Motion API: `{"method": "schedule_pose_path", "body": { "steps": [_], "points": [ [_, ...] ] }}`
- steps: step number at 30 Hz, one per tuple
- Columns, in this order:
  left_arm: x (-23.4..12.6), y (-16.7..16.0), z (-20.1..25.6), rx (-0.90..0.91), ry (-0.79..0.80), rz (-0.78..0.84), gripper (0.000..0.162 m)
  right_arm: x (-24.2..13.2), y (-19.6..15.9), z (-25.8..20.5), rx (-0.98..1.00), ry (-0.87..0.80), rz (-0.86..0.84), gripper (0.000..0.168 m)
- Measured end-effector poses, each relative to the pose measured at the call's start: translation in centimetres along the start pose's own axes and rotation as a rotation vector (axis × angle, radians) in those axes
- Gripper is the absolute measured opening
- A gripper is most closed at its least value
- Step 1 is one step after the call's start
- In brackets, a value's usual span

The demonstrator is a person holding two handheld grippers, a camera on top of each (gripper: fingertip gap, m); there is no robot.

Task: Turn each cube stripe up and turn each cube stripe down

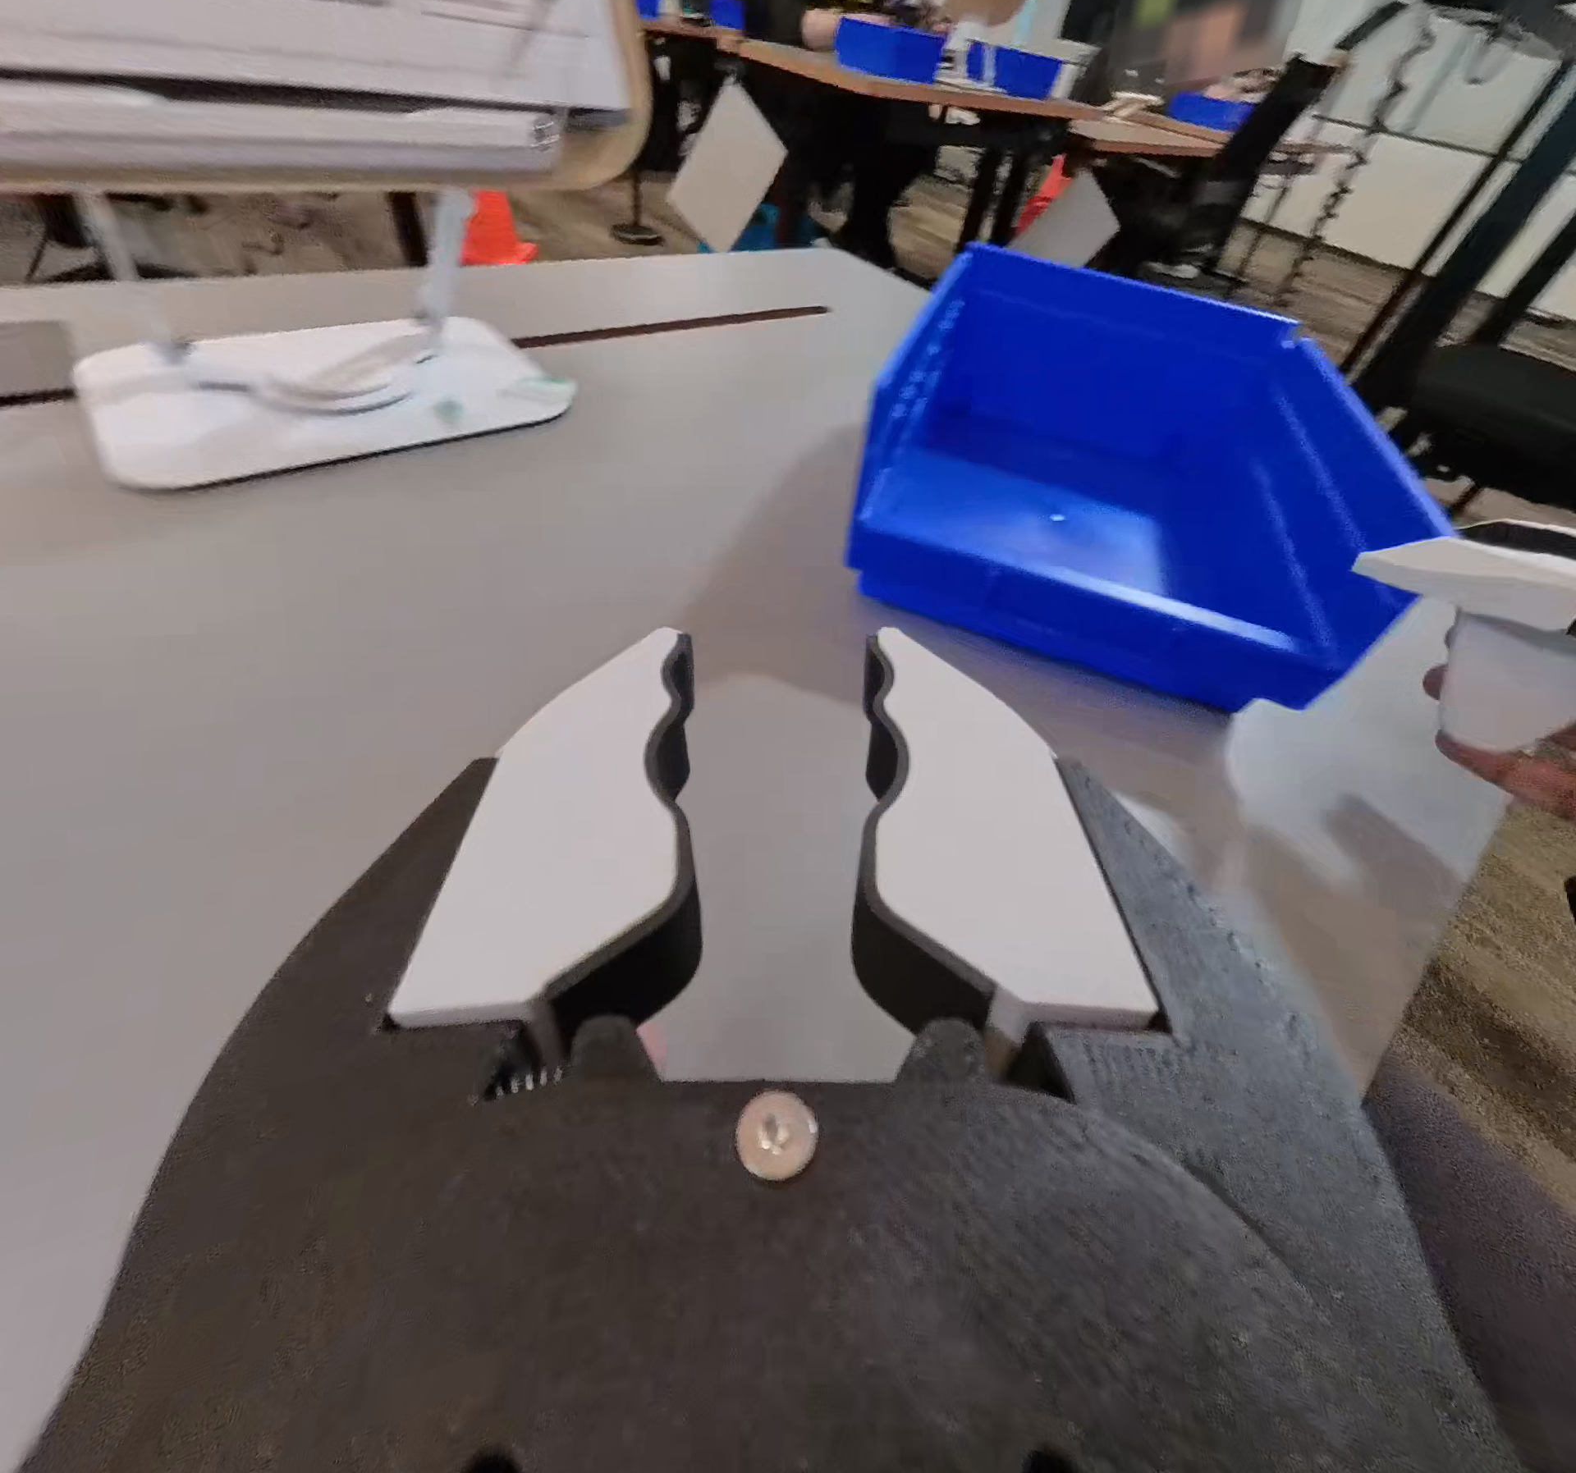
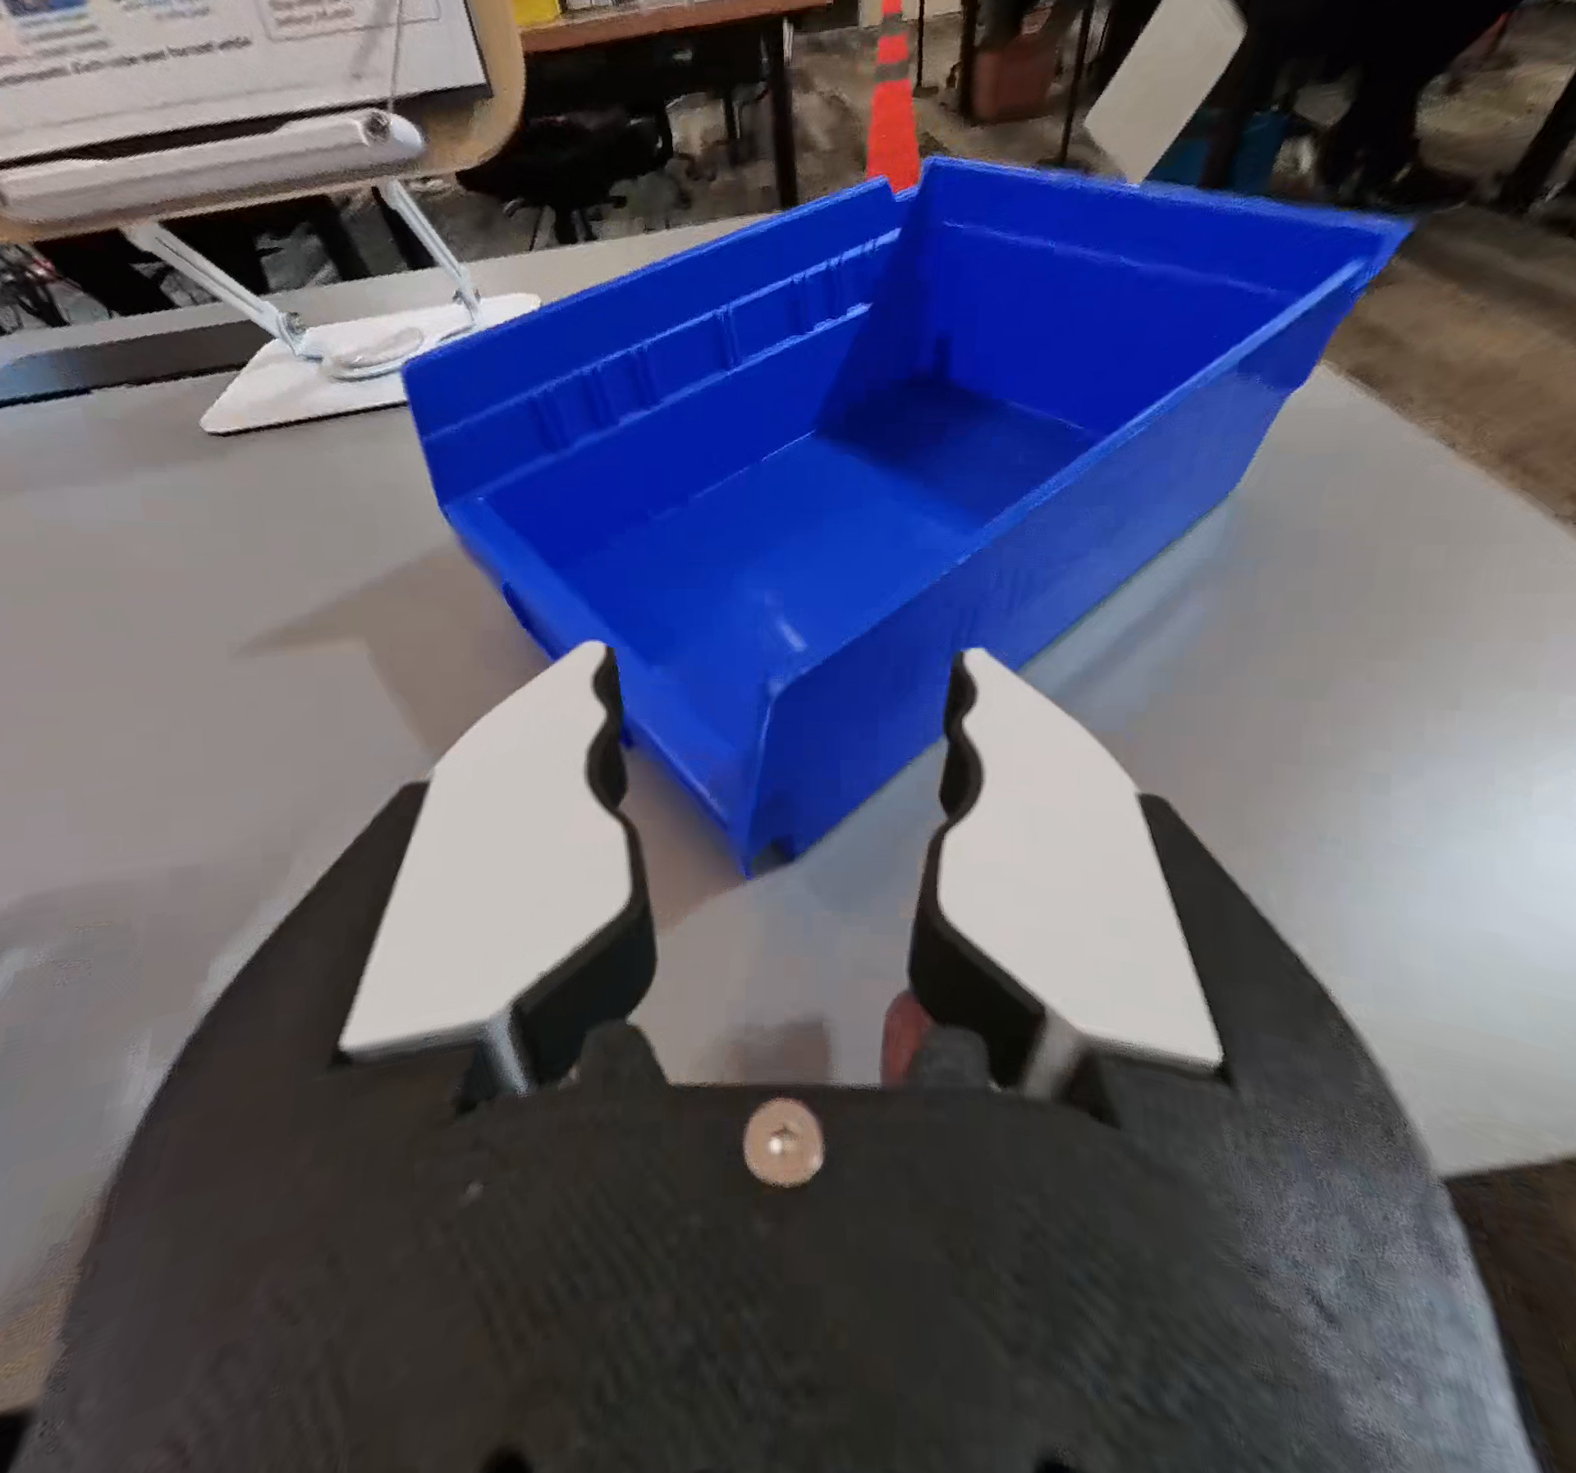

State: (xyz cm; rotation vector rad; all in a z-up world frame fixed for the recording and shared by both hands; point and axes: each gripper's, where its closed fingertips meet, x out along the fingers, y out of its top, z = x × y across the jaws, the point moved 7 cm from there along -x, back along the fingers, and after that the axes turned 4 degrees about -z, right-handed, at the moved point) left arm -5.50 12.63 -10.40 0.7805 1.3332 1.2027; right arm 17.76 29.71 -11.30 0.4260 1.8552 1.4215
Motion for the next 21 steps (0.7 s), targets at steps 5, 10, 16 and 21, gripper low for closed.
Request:
{"method": "schedule_pose_path", "body": {
  "steps": [5,10,16,21],
  "points": [
    [-1.1,-0.4,-2.9,-0.002,0.019,-0.032,0.036,3.4,-0.1,2.2,-0.014,-0.032,-0.09,0.047],
    [-2.0,-1.2,-3.5,0.124,0.104,-0.06,0.03,5.6,1.4,6.7,-0.09,-0.053,-0.081,0.023],
    [-2.7,-1.8,-4.1,0.098,0.112,-0.088,0.029,8.1,3.3,13.7,0.036,0.049,-0.095,0.004],
    [-4.0,-2.0,-5.9,0.035,0.171,-0.072,0.027,9.1,4.1,16.5,0.109,0.089,-0.099,0.005]
  ]
}}
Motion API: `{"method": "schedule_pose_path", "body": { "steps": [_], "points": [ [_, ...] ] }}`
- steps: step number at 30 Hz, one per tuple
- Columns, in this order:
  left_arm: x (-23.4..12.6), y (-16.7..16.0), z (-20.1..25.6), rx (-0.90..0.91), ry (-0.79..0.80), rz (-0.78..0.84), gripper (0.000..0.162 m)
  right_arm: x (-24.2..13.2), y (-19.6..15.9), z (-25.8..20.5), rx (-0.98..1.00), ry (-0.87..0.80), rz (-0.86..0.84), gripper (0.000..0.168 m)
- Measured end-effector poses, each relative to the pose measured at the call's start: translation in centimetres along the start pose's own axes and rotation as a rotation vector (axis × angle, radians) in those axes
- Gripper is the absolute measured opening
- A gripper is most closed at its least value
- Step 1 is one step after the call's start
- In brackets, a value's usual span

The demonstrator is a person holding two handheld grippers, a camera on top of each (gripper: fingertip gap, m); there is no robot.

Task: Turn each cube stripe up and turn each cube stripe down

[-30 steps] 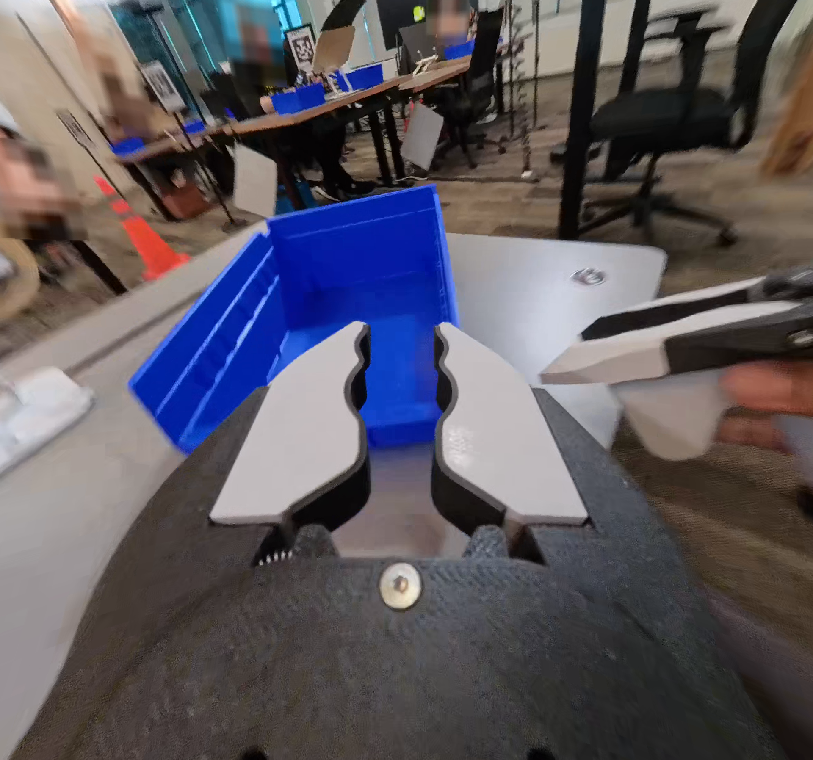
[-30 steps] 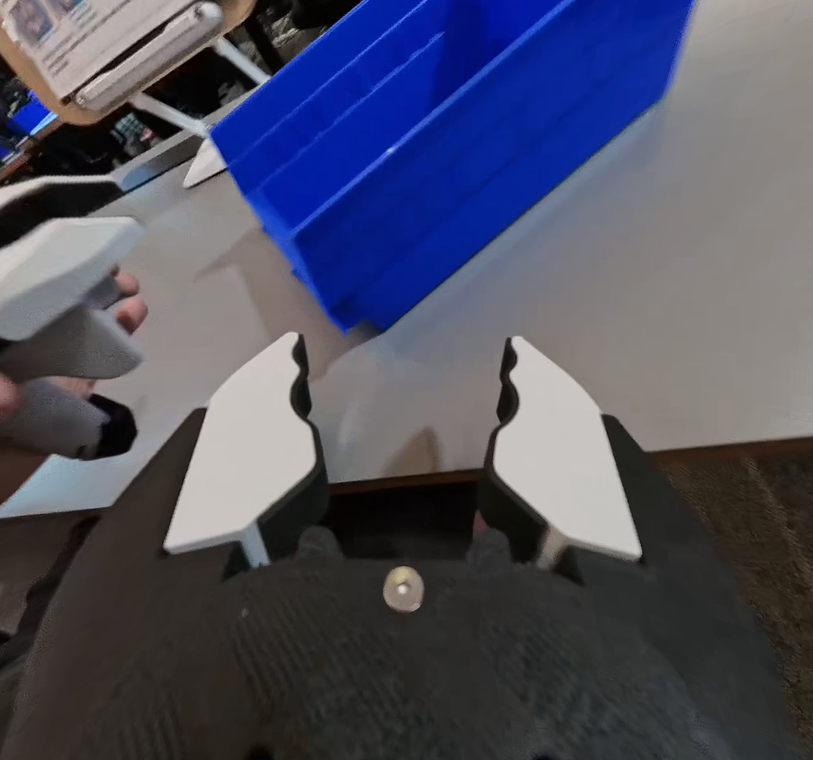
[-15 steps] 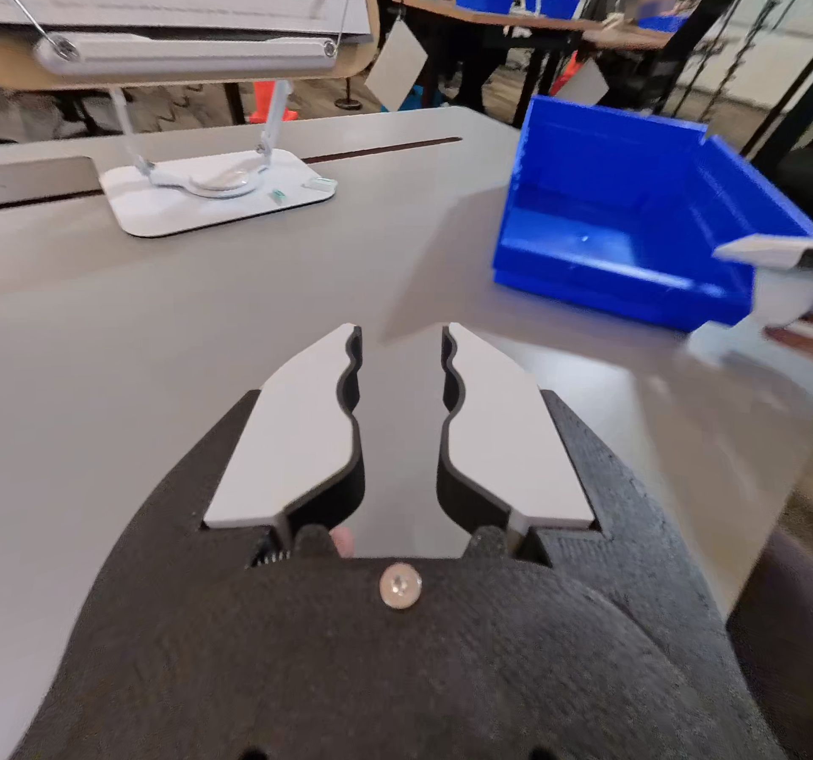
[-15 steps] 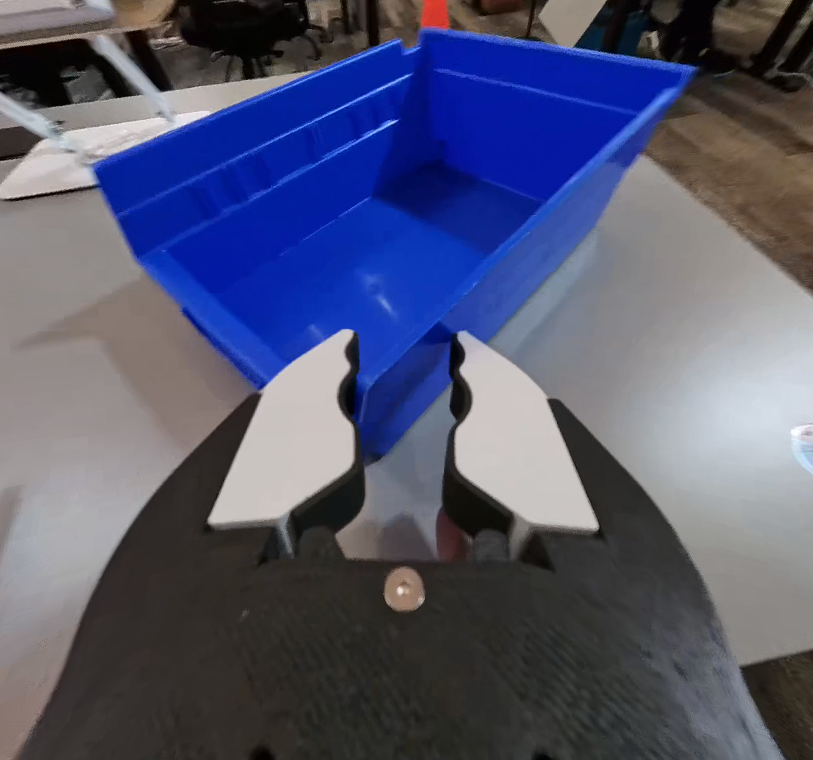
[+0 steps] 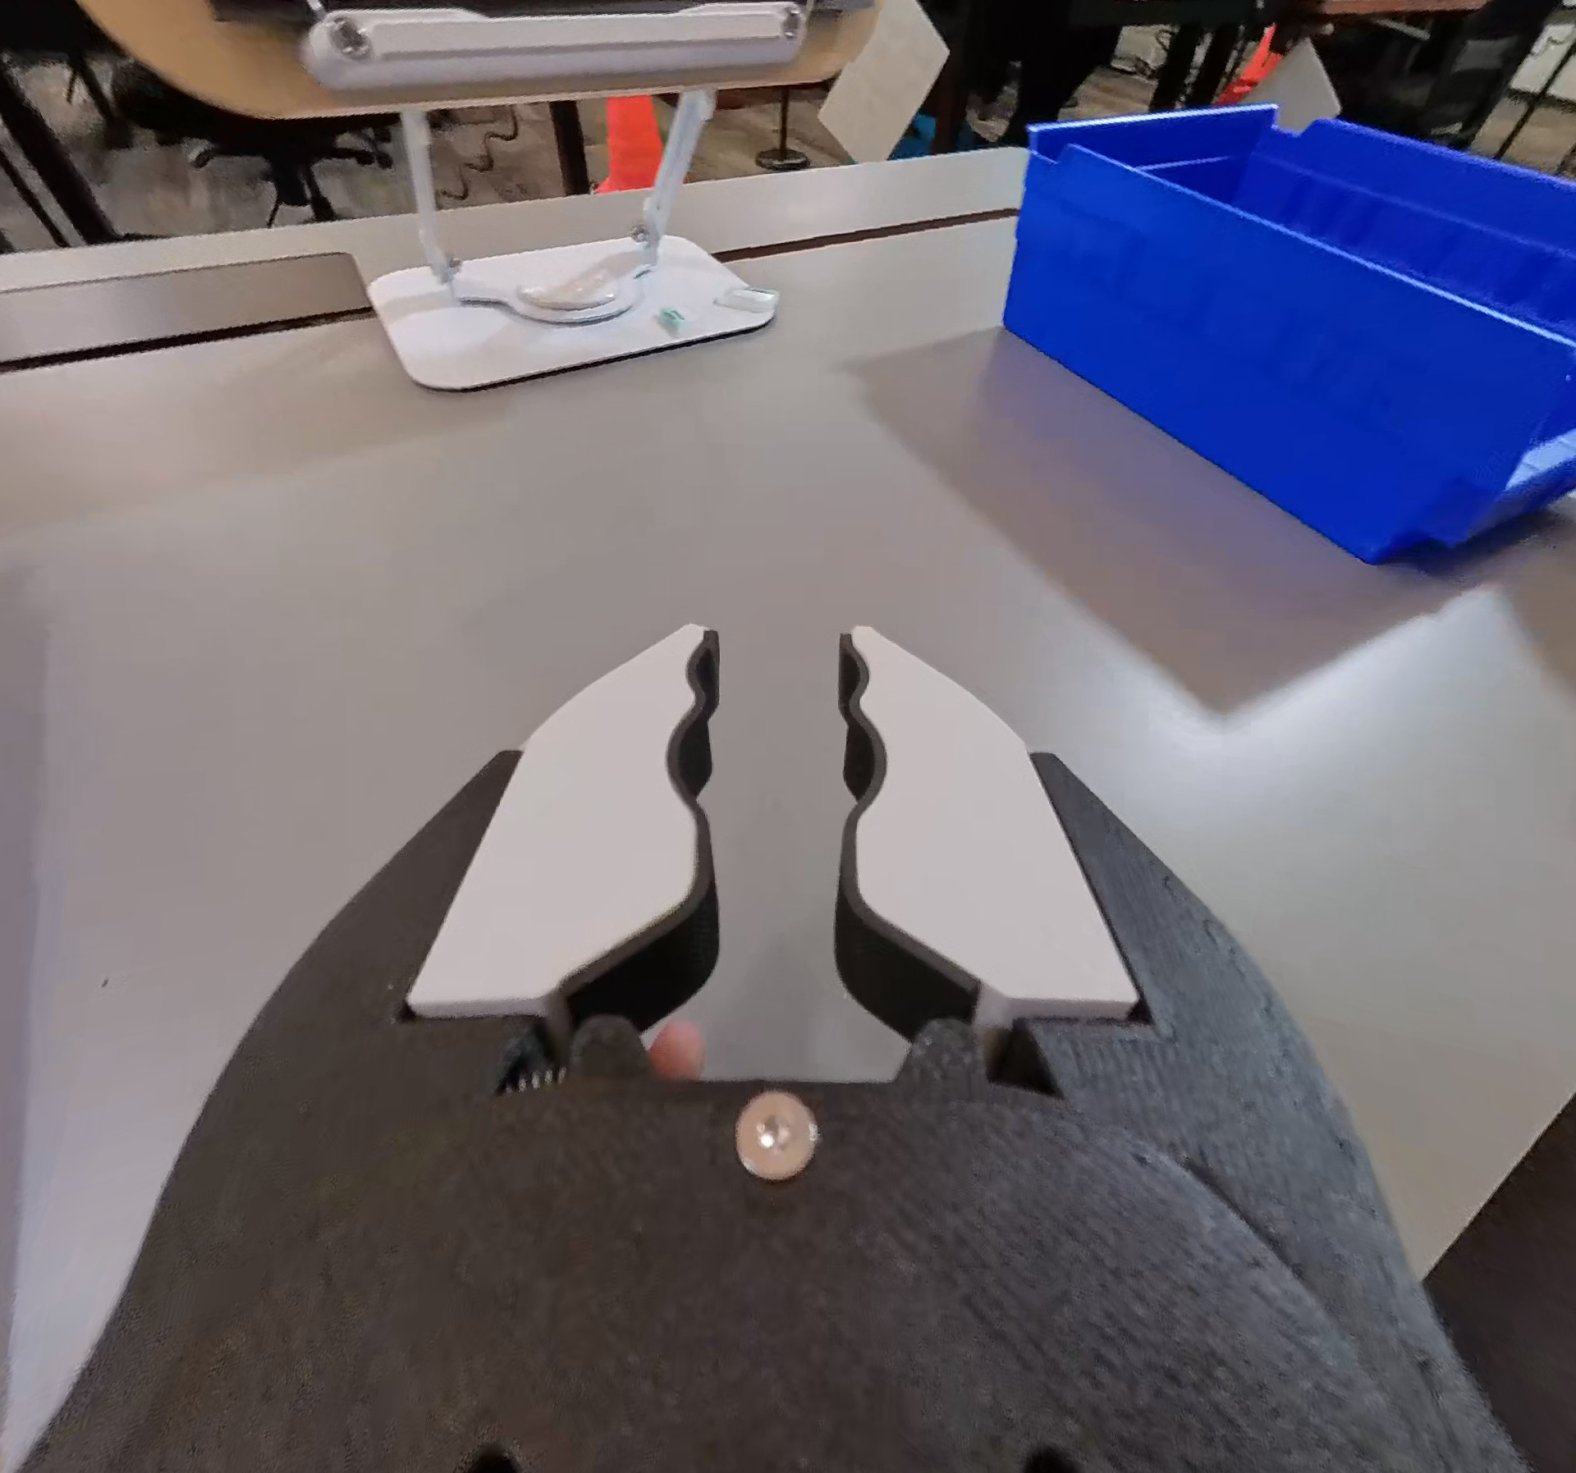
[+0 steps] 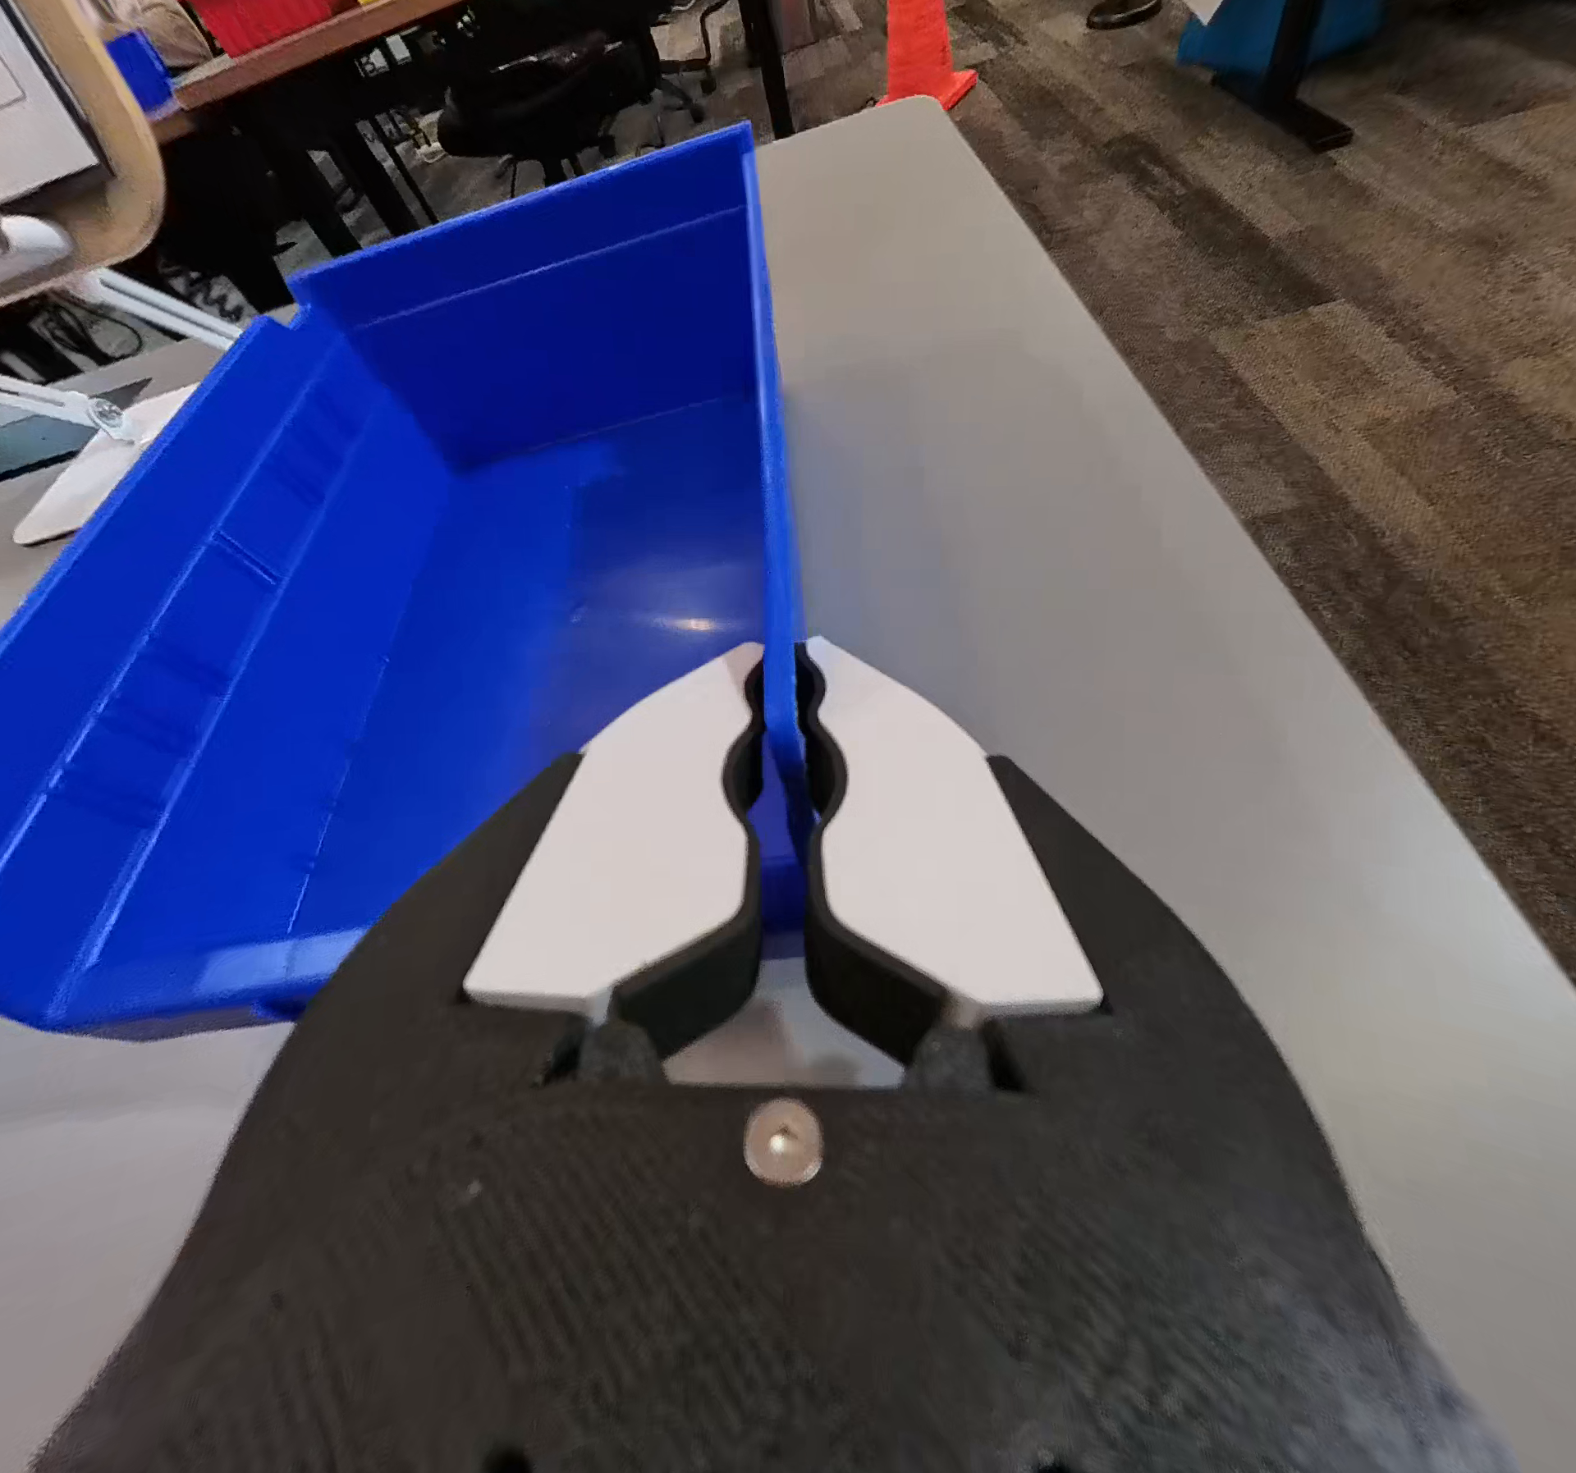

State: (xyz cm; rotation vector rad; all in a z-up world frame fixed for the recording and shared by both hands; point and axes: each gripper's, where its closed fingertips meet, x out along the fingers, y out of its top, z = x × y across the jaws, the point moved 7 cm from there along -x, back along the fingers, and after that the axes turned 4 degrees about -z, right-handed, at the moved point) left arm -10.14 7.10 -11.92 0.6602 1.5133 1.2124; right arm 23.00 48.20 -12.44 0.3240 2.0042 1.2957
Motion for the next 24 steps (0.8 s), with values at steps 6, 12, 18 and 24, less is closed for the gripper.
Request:
{"method": "schedule_pose_path", "body": {
  "steps": [6,12,18,24],
  "points": [
    [-1.2,-0.3,-1.9,-0.183,-0.004,0.022,0.027,0.9,0.7,0.5,-0.079,-0.06,-0.028,0.009],
    [-1.4,-0.2,-2.8,-0.219,0.001,0.034,0.026,0.7,1.0,1.3,-0.082,-0.167,-0.017,0.021],
    [-1.4,-0.1,-2.8,-0.205,0.002,0.037,0.026,-1.1,2.8,0.2,-0.172,-0.307,0.134,0.033],
    [-1.2,-0.1,-3.3,-0.181,0.036,0.032,0.024,-5.1,6.5,-5.9,-0.518,-0.463,0.531,0.008]
  ]
}}
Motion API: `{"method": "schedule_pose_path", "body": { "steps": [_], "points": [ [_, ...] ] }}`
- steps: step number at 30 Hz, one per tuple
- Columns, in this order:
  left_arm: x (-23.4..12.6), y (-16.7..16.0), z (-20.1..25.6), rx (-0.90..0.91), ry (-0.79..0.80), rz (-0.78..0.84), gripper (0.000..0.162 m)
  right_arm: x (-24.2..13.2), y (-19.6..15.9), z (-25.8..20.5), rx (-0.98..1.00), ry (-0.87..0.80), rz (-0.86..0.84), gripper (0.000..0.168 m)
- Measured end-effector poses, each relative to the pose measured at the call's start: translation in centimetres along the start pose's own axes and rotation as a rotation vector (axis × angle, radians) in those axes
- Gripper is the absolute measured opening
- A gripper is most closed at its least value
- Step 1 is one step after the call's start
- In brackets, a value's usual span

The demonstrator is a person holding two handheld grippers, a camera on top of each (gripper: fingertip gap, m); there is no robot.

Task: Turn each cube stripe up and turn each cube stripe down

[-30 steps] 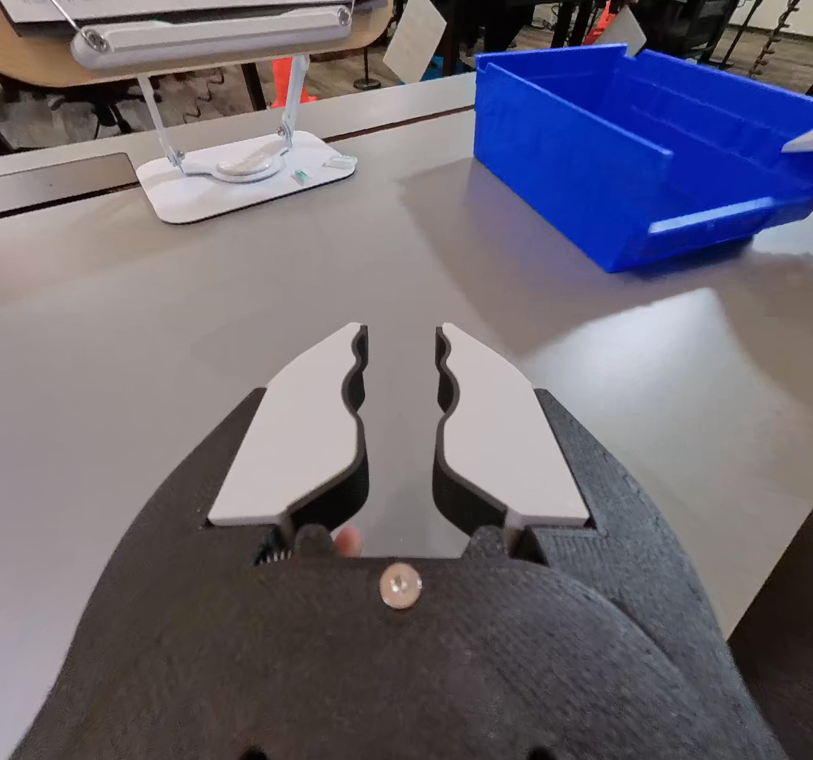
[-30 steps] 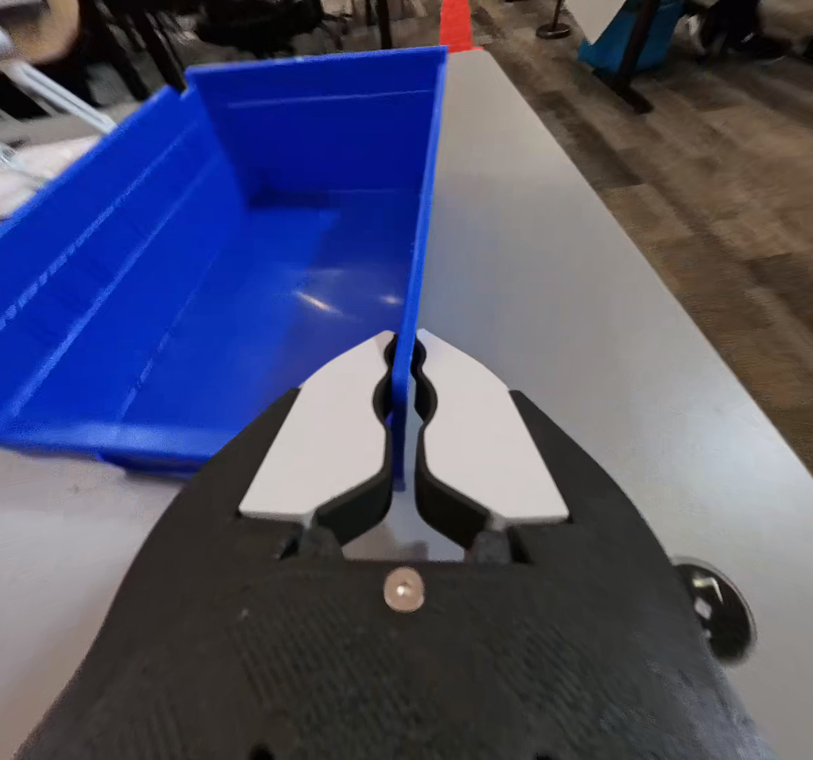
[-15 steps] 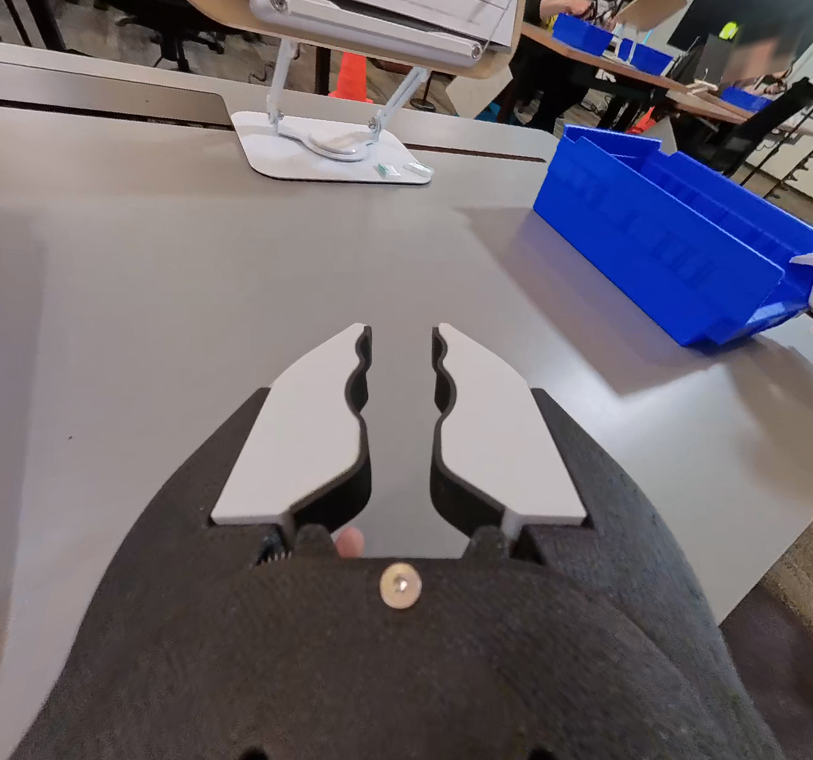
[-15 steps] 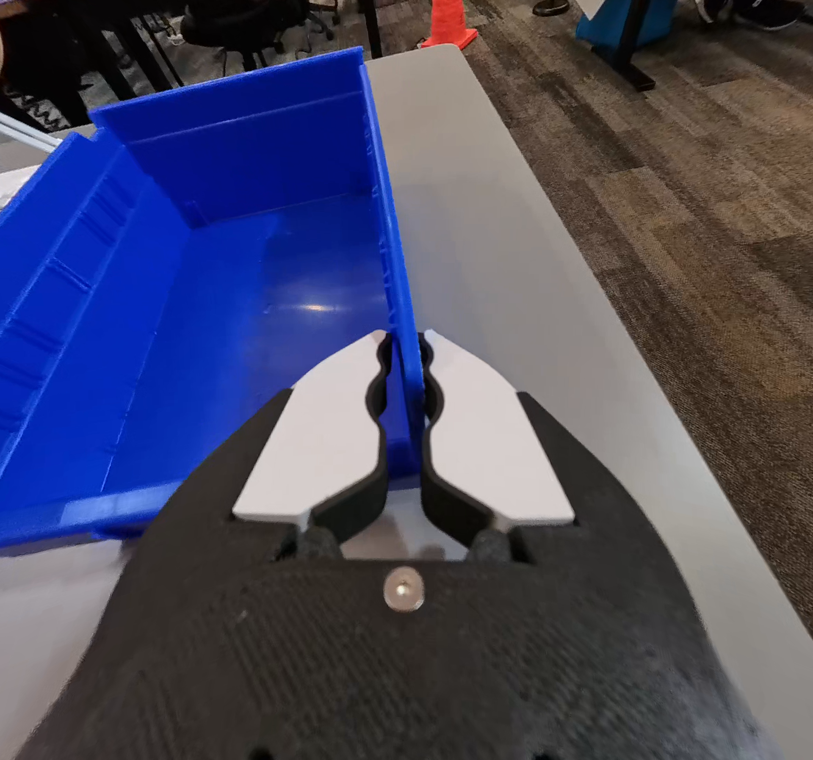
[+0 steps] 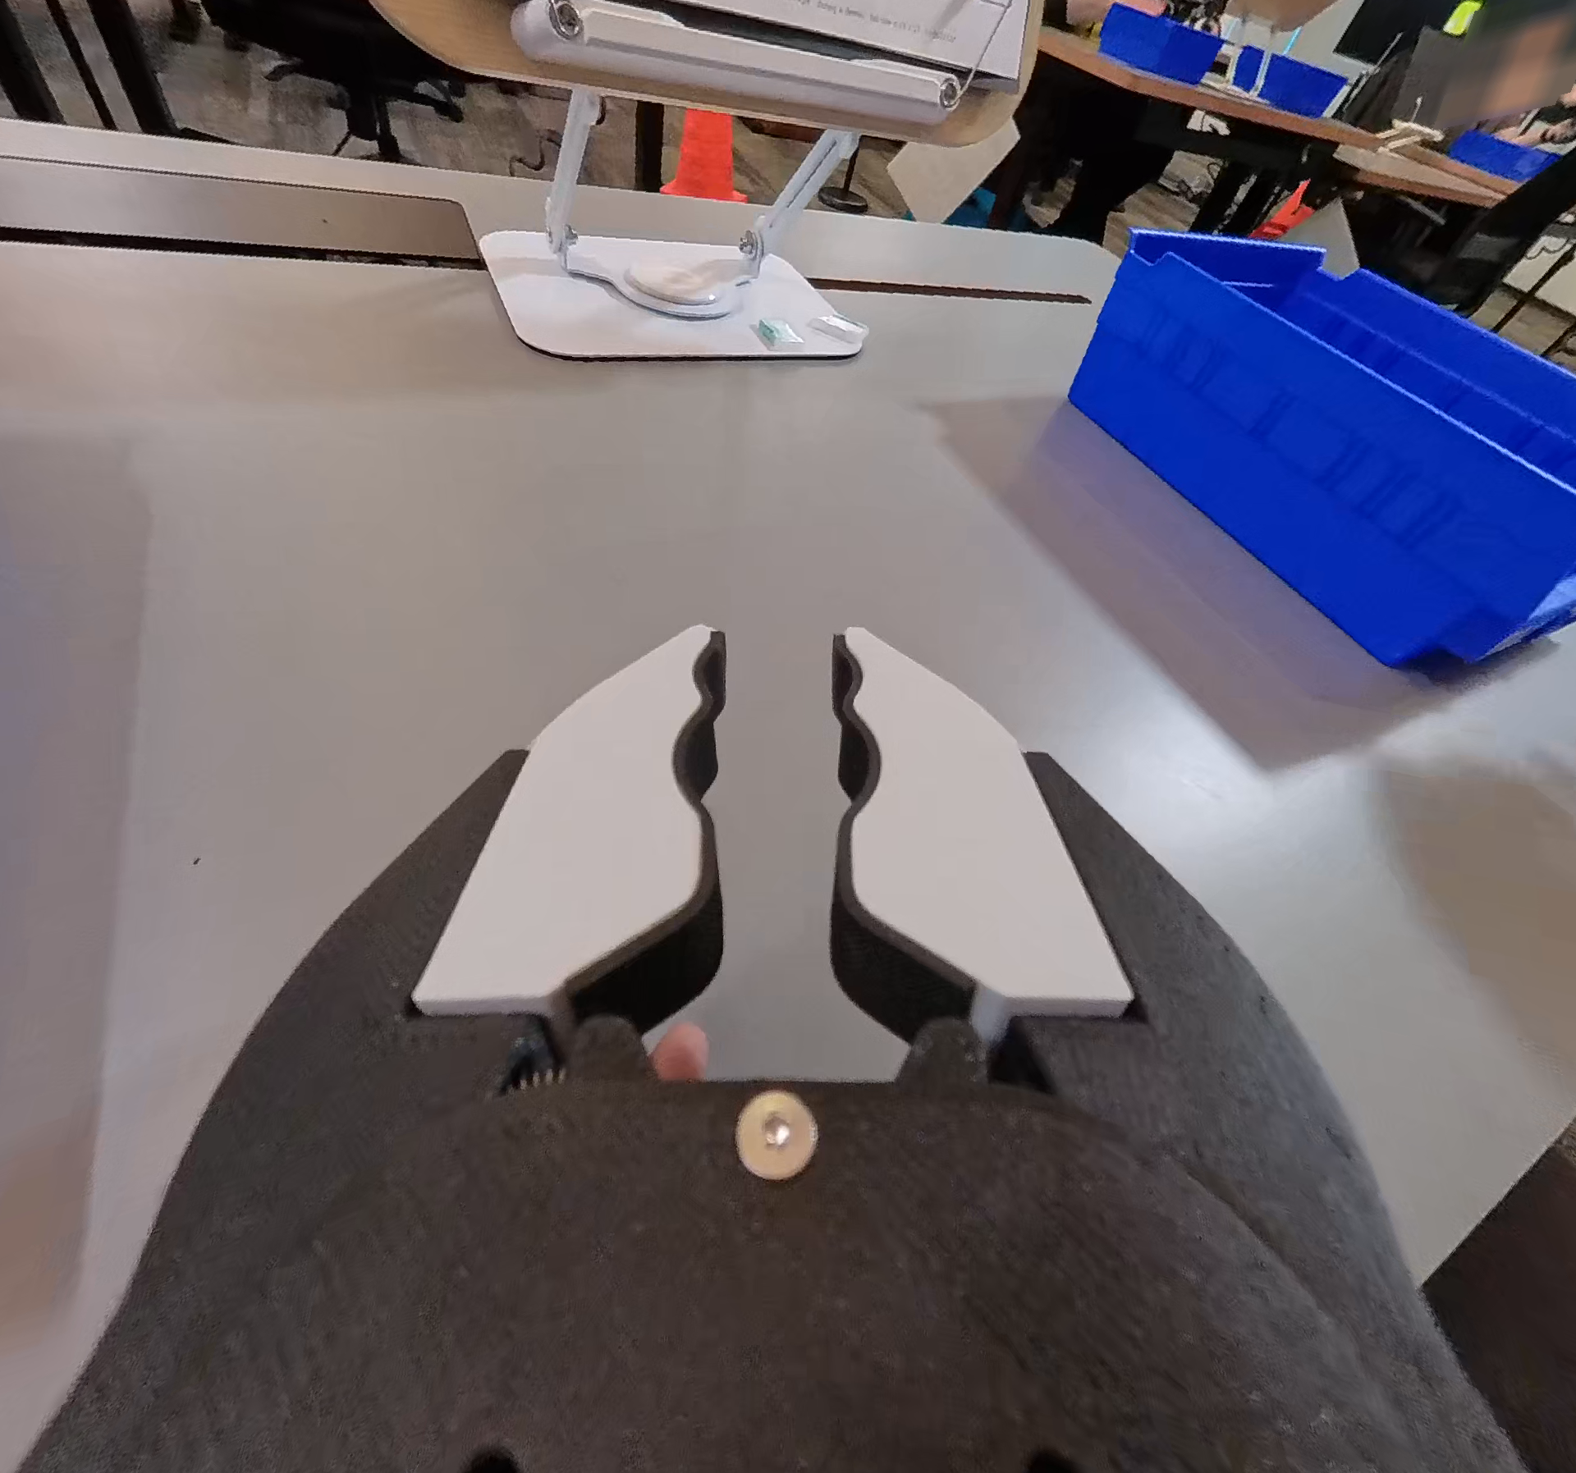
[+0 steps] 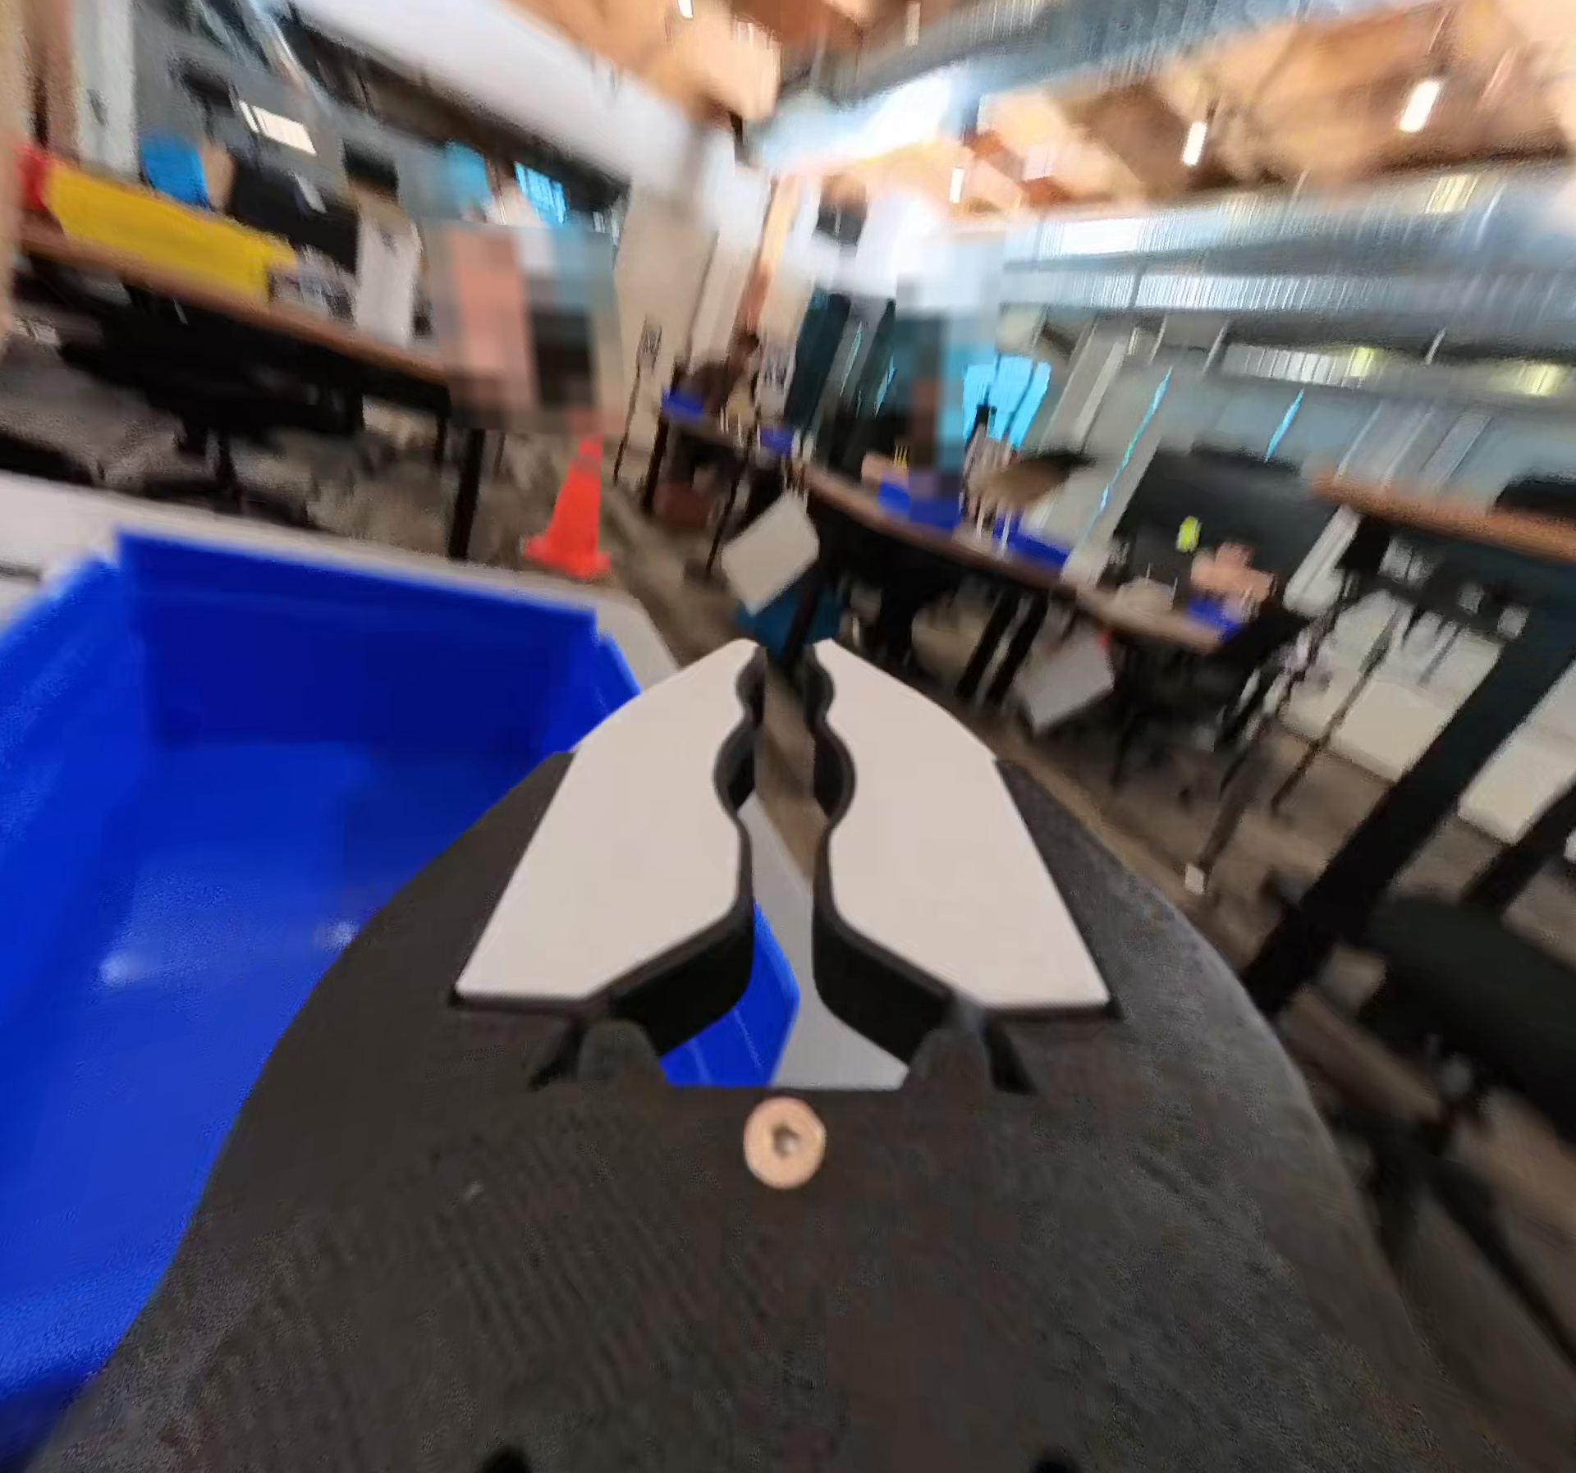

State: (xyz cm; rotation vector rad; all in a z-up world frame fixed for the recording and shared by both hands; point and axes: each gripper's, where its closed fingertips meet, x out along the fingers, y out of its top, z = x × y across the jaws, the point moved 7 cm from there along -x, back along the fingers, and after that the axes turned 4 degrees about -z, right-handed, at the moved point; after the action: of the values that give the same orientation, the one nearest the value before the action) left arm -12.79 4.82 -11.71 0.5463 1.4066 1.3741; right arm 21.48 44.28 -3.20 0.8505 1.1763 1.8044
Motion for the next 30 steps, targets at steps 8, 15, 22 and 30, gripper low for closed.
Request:
{"method": "schedule_pose_path", "body": {
  "steps": [8,15,22,30],
  "points": [
    [0.3,0.0,-0.5,-0.075,-0.011,0.007,0.037,-5.7,9.5,-13.5,0.301,0.551,0.262,0.001],
    [-1.2,1.1,-0.8,0.014,0.072,0.092,0.042,-9.7,5.7,-24.9,0.444,0.944,0.008,0.0],
    [-5.8,6.1,-4.2,-0.026,0.195,0.302,0.049,-8.9,4.4,-24.8,0.527,1.052,-0.082,0.002],
    [-11.8,10.8,-21.8,-0.188,0.509,-0.005,0.055,-9.1,3.8,-25.0,0.575,1.069,-0.154,0.004]
  ]
}}
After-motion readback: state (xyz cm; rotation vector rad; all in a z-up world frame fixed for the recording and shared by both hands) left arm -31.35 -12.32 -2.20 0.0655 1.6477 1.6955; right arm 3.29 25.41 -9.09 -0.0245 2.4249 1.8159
